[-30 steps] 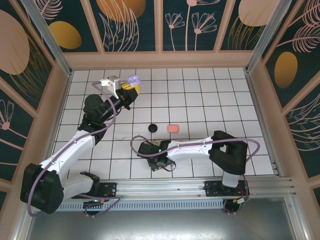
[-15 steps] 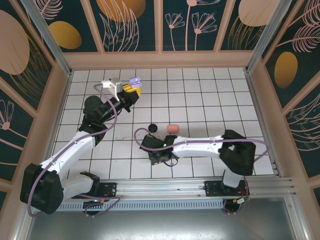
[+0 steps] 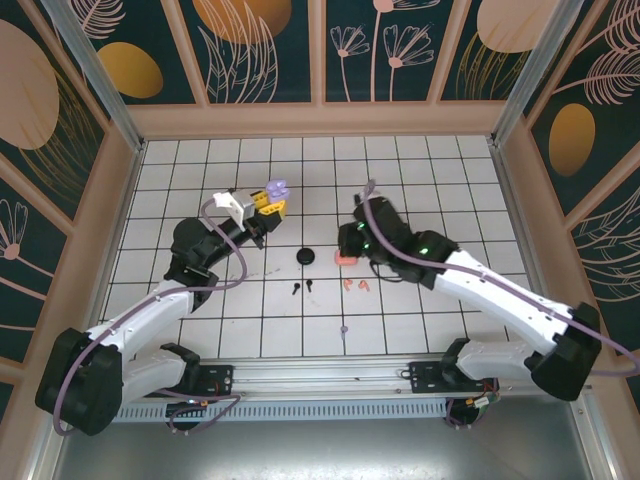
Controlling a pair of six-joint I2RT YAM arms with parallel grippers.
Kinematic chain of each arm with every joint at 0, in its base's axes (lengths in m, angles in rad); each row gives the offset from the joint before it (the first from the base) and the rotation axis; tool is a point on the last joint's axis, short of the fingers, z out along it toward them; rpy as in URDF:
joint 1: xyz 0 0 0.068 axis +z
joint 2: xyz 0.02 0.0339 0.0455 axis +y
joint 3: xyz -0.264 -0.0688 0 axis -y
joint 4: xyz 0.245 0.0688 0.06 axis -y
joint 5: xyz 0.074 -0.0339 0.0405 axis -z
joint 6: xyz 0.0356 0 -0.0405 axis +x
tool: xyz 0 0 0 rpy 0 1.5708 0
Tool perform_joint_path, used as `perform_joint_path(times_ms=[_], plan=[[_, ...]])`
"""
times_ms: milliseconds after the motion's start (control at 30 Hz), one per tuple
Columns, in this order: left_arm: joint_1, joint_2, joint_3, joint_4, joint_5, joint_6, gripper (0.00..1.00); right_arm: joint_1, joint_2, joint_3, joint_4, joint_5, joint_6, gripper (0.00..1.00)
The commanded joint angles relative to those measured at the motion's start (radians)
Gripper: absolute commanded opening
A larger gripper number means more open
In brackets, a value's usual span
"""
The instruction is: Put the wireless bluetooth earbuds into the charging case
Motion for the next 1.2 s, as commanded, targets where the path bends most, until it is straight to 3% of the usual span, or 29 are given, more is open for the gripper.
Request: perform_joint_path(times_ms=[0,267,500,1167], plan=[[-0.018,0.002,-0.007,0.131,0.022,0.063,0.00,-0.061,-0.042,0.085,0.086,-0.088,-0.115,0.07],[-0.054,0.068,0.047,0.164,0.054,0.138,0.00,-0.092,0.021,0.241,0.215,-0.284,-0.270,0.08],[-0.063,0.140,0.095,0.241,0.075,0.135,0.00,-0.091,0.063,0.277,0.309,-0.403,-0.334,0.07],[-0.076,0.215,0.149,0.282,0.135,0.107,0.00,-0.064,0.137,0.272,0.348,-0.439,-0.359,0.06]])
